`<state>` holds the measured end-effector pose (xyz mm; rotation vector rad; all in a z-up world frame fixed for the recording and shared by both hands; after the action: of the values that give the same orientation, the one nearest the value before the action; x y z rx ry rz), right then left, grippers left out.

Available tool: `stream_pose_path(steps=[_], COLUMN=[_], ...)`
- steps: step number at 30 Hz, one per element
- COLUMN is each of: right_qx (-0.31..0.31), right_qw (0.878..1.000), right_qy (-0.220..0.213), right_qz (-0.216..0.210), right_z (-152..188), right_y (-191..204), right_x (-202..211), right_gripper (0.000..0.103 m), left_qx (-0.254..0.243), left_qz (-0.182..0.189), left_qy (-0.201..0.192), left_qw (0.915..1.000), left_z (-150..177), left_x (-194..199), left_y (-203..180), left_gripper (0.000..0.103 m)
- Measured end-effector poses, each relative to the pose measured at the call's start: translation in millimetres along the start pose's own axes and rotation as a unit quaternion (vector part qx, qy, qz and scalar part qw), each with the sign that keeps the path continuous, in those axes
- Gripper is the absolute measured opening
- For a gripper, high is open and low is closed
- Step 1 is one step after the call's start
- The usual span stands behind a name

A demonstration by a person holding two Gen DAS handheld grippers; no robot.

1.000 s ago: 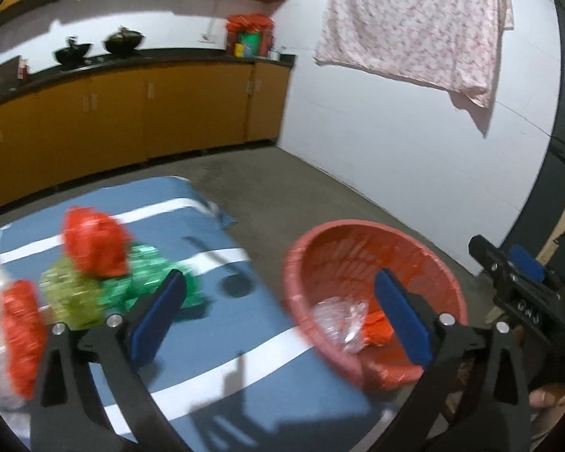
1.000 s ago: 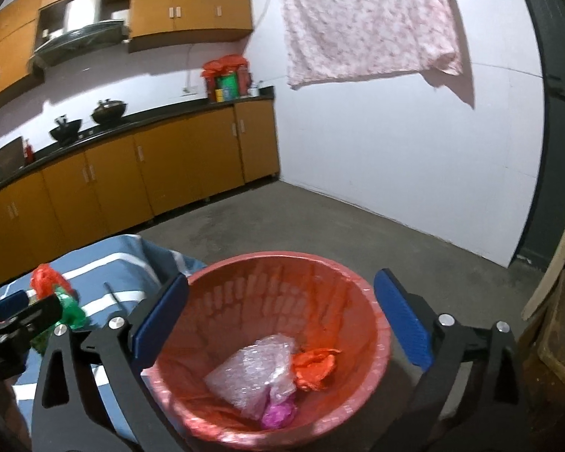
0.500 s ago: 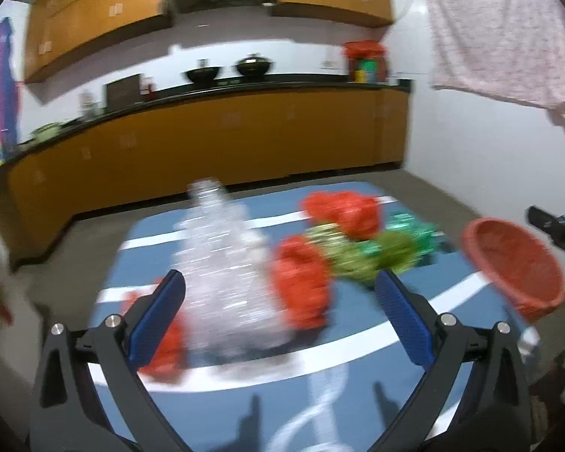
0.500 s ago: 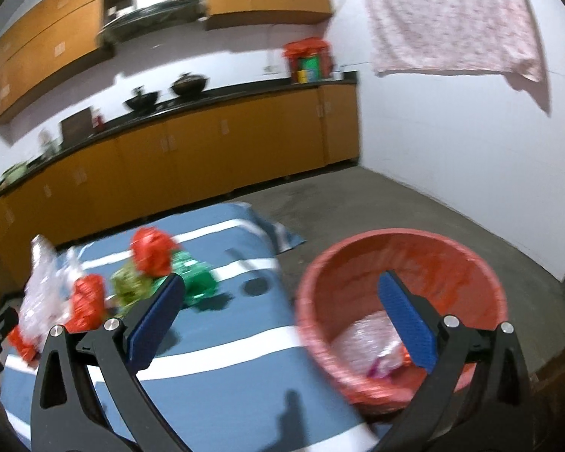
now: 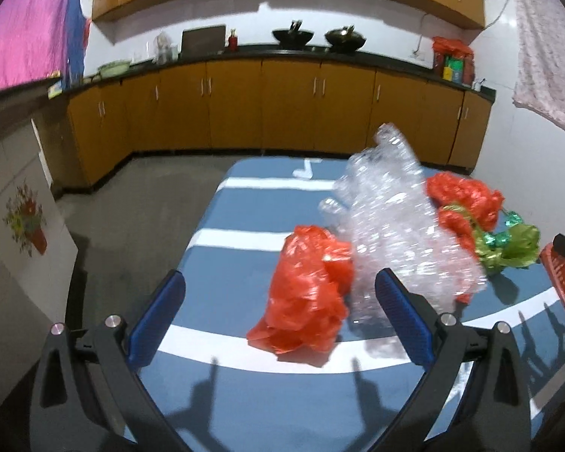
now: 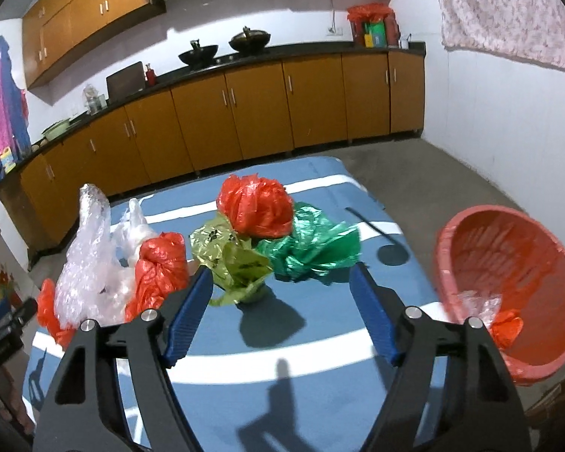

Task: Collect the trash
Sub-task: 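Grasp a red bag with the left tool while the right tool grasps a yellow-green bag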

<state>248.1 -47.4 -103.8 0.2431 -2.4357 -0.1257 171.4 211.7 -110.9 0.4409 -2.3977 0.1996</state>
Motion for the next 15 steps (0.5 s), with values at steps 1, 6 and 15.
stream_pose_path(steps=[1,6,15], right_qx=[-0.002,0.002,0.026], right_qw=[1.0,1.0,0.999], right_qy=[0.003,0.025,0.044], right_qz=[0.0,0.001,-0.002], right_z=[0.2,-0.7,0.5], right_y=[0.4,7.6,18.7], right_x=[-2.6,-22.5,-40.2], right_gripper=[0.074,0.067,0.052], left_qx=[0.003,0.019,0.024], left_qz=[0.002,0.016,0.041], left_qy=[0.006,0.042,0.068], left_qw=[1.0,0.9988,0.9965], left_z=[1.0,4.7,5.5], left_x=[-5.0,-30.5,-49.1], left_y=[1.3,5.2,0.7], left_gripper=[0.099,0.098,0.069])
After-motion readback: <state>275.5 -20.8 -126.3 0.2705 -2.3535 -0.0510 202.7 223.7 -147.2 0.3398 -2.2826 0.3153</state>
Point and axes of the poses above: each gripper's, at about its wrist camera, not at the fingertips, and x roughly against the way its jaws point, y to its left, z to its underside, the point moved 5 cm from there along -x, roughly the way its jaws point, and after that the axes turned 4 degrees about y, right-handed, at the moved point
